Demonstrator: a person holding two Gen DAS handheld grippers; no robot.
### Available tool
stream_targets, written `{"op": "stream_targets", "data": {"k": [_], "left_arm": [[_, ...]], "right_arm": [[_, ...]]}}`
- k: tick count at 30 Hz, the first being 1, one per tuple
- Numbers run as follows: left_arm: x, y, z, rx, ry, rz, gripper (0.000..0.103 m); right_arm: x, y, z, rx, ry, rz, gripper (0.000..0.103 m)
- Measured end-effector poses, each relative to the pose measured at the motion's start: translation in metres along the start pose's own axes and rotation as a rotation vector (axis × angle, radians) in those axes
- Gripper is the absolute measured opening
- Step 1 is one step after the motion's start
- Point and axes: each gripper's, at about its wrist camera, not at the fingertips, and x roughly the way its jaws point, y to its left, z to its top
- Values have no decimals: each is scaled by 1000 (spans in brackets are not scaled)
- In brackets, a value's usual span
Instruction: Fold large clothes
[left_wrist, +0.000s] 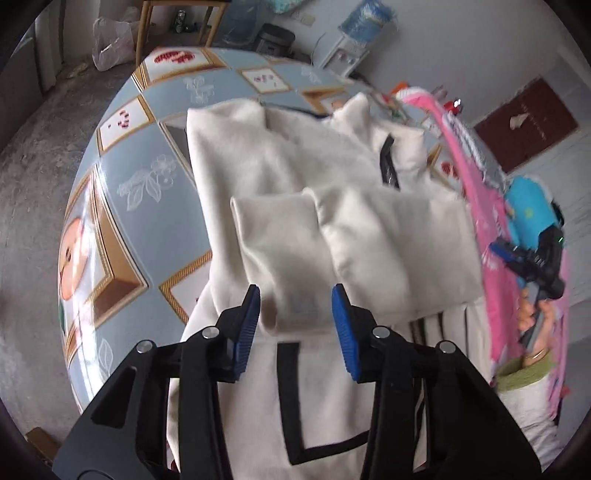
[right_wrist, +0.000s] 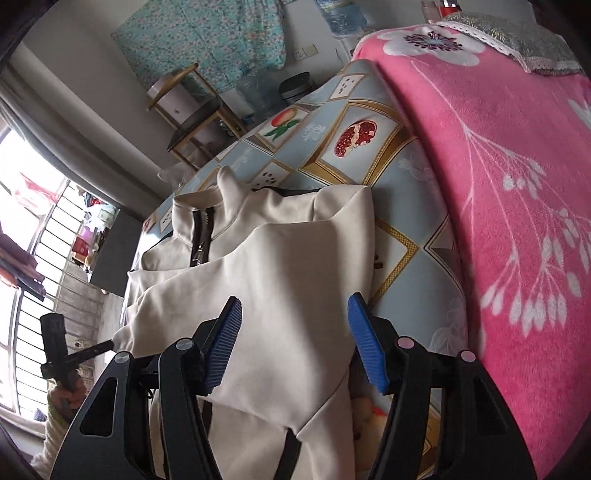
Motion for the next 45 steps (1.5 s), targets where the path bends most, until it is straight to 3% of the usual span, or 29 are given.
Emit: {"op": "stream_targets", "data": {"k": [2,6,17,22,24,26,27,35,42,45], "left_arm": [[2,3,13,-37,-11,-16,40],[29,4,36,-44,12,43,40],[61,-12,66,116,2,252,40],[66,-11,64,147,15,267,39],[66,-15,61,178,5,283,31],[66,-21,58,229,-1,315,4],[65,-25,56,252,-8,323,2],[21,-45,61,295,-176,283,1],[44,-24,67,224,-157,289,1],[47,-20,64,226,-164,288,1]], "right_arm": [[6,-1,4,3,0,2,59],[14,-3,10,12,8,2,59],[32,-14,18,16,31,-31,59],[43,-12,18,2,53,-77,59],[46,-8,19,-15,59,-103,59],[48,-3,21,-38,52,-141,59],[48,-2,22,-47,47,-161,59],[34,-11,38,-4,-9,-235,59],[49,-23,60,27,-7,-293,58],[56,-16,65,-22,2,-336,40]]}}
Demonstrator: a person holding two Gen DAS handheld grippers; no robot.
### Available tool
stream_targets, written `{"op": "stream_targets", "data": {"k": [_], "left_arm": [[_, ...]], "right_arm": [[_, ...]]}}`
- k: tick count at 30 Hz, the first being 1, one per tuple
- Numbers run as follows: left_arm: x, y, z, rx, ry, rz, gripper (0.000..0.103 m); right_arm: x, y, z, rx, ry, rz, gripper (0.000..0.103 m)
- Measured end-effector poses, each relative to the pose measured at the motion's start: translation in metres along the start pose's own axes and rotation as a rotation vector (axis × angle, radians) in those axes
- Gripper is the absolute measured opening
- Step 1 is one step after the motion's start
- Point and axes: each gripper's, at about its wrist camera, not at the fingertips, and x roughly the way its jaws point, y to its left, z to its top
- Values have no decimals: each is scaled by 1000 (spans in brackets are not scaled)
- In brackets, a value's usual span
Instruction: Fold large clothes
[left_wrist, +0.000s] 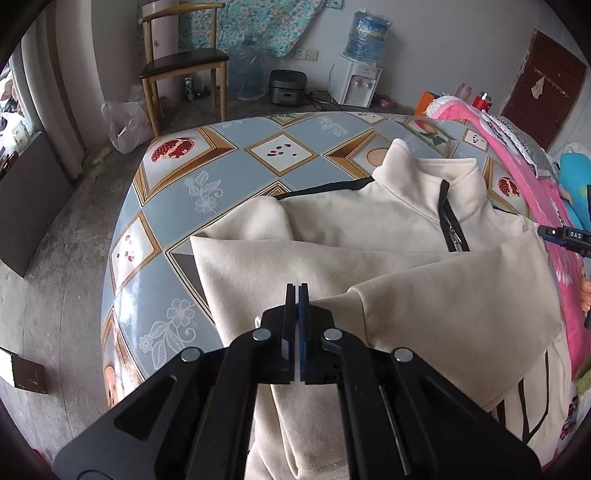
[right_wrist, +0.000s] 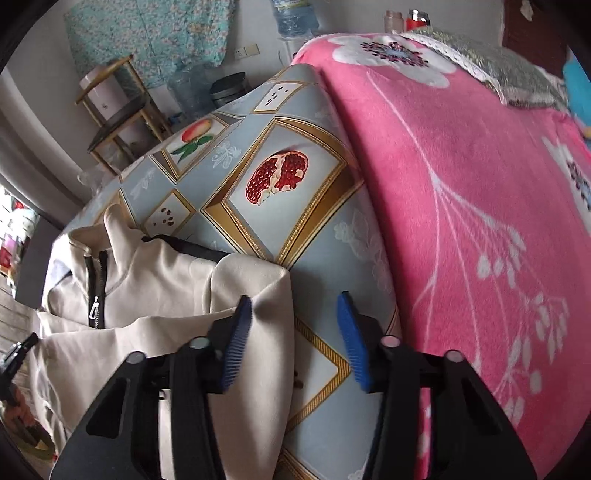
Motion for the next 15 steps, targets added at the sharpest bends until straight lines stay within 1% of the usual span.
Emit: {"op": "stream_targets", "data": {"k": [2,4,5,7,8,9,10,11,13,15], "left_arm": [[0,1,0,7,-7,-11,1],[0,0,-1,22,7,-48,1],[0,0,-2,29,15,-57,1],[0,-1,-3,51,29,-65,3],[1,-2,-4,62,42,-72,6],[3,-2,-6,69,55,-73,10],[6,-2,-7,78,69,-75,20],[7,-3,-8,86,74,-74,30],[11,-7,-10,115,77,-68,35],[15,-11,-12,136,79,-50,37]], "right_arm": [[3,7,0,-34,15,-2,22],[4,14,-3,-74,18,-25,12],[2,17,-5,-95,4,-46,6],[-5,22,-8,-129,-37,-72,5],[-13,25,-9,-142,-71,-81,5],[-21,25,-9,-137,-102,-68,5],[-28,23,-9,-123,-126,-60,5],[-30,22,-9,-120,-132,-63,5],[-25,21,-9,-128,-118,-85,5],[-17,19,-10,-126,-100,-102,5]]}}
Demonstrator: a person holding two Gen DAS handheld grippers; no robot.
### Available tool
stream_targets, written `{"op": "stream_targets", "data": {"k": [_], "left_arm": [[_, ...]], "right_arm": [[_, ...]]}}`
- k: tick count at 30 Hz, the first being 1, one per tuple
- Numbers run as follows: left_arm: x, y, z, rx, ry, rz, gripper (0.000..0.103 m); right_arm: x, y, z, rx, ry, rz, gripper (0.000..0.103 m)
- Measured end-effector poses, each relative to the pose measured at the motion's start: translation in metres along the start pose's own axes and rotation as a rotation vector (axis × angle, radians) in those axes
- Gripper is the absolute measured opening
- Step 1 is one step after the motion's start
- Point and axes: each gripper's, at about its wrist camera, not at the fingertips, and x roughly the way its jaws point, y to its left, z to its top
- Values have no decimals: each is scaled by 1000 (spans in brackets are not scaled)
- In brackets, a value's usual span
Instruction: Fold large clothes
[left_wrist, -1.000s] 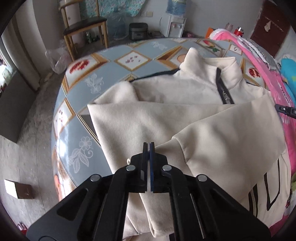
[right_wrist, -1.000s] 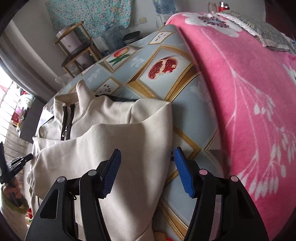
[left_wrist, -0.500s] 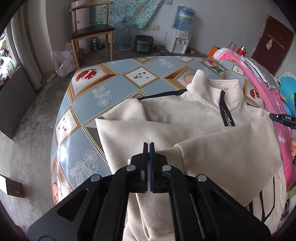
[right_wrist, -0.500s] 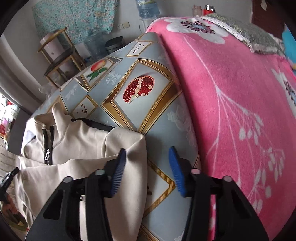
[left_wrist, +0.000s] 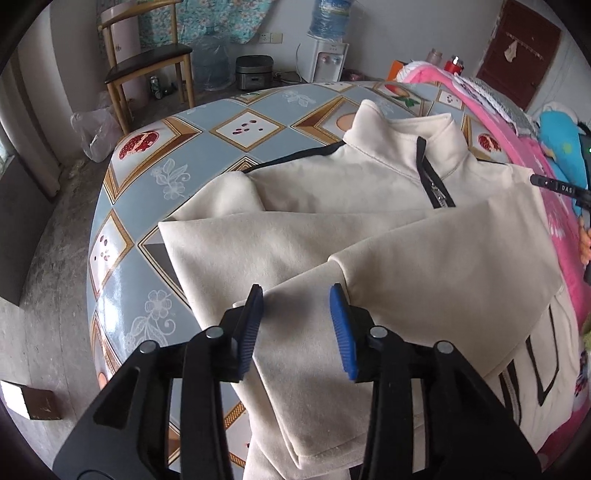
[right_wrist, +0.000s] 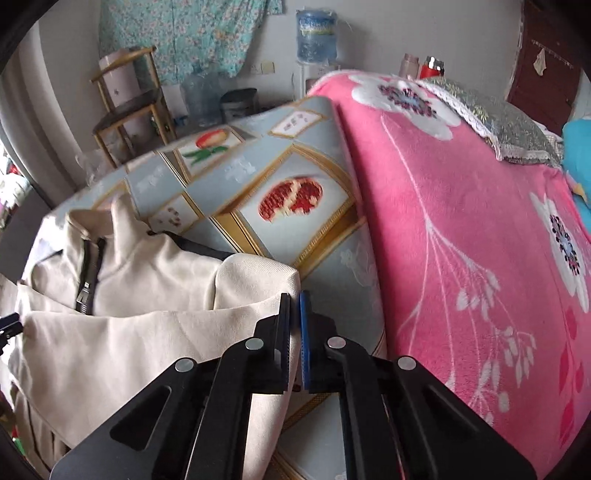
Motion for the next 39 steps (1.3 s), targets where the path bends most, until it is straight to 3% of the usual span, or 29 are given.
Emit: {"op": "stream_targets", "data": {"k": [4,7,8,11,17,19,25,28,30,32,34,39], "left_arm": [[7,-7,0,34,-7,52,34],[8,-14,0,88,-12,113,8],[7,-15,0,105,-12,122,4],[-5,-18,0,128,-43,121,2],[-56,-17,10,90,-190,96,2],[-51,-13,12,80,-187,118,2],[-3,-2,3,43,-73,144,2],[-3,-1,0,34,-72,136,3],[-9,1,0,19,-75,123,6],[-22,3,0,11,-105,115,6],[-35,2,-2,10,-127,86,6],[-37,-13,-12,25,-68,14,7]], "right_arm": [[4,-2,0,25,-2,-3,5],[7,-1,-1,23,-3,-11,5],[6,-1,-2,23,-7,-10,5],[0,-1,-2,33,-29,2,5],[-18,0,-6,50,-102,28,5],[-12,0,-7,53,-98,13,5],[15,-8,-10,106,-47,8,5],[12,-17,-9,136,-27,65,6],[0,-22,-7,153,-46,70,11],[-16,-20,-7,130,-79,48,34],[-35,-6,-12,49,-98,75,45],[-40,55,-53,-249,1,158,46]]}}
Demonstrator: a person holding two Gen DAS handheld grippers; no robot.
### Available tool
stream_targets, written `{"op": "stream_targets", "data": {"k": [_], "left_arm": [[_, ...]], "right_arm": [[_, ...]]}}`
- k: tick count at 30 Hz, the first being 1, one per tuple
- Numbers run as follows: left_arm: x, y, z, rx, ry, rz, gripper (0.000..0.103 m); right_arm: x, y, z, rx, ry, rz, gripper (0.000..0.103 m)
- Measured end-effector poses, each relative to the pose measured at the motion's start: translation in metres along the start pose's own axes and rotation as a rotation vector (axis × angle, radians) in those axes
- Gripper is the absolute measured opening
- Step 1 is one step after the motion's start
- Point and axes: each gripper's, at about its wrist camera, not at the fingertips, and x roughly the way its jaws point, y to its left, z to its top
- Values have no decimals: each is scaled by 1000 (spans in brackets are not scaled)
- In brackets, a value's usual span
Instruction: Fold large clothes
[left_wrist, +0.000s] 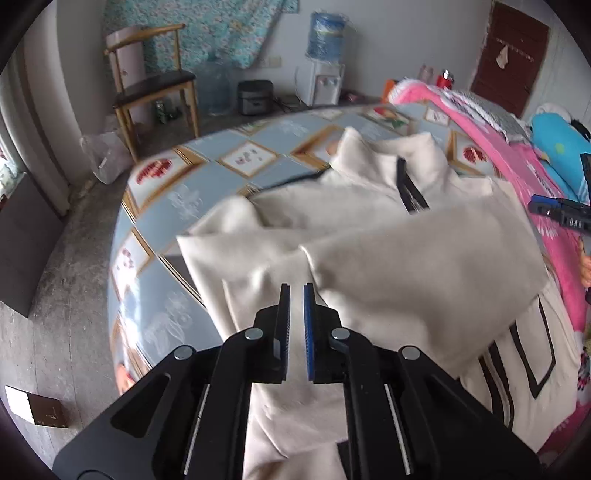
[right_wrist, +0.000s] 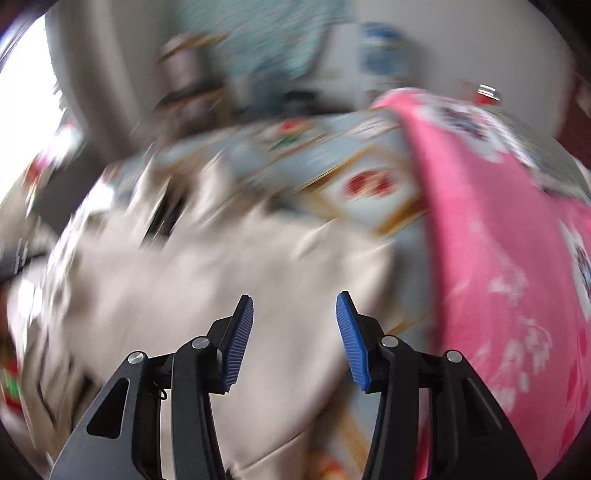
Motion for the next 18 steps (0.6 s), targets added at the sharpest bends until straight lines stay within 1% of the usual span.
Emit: {"op": "stream_targets", "data": {"k": [1,2,4,5,7,9,10,11,12,13,14,15,16,18], "left_arm": [[6,-4,-4,1,30,0,9],[11,-7,-8,-2,58,4,16],[26,-9,-19,-20,123,27,18],[25,-9,-23,-25,101,26,18],[18,-8,-24,-40,85,38,18],[5,-6,-25,-56,73,47,19],[-3,-7,-26,-56,63,50,21],[-11,-8,-28,-52,54,62,29],[-20,-10,-30,-45,43,83,35],[-29,-13,-34,-38,31,101,43],[-35,-14,-36,-34,23,110,48],[-41,-18,-41,-28,21,120,51],[-45,-22,-46,-21,27,137,57],[-52,-28,-57,-13,37,158,60]], "right_arm": [[4,9,-6,-41,17,-19,46],[16,18,-15,-85,63,-56,46],[34,21,-27,-101,127,-119,47],[32,20,-28,-88,108,-120,47],[26,21,-25,-41,124,-136,47],[13,27,-24,-30,111,-126,47],[2,33,-24,-35,96,-118,49],[-6,39,-26,-41,87,-128,50],[-12,45,-28,-44,82,-136,53],[-18,52,-30,-47,81,-135,59],[-25,59,-35,-47,77,-130,64],[-31,67,-40,-43,70,-133,66],[-36,76,-46,-43,67,-138,68],[-45,87,-56,-31,64,-144,68]]}}
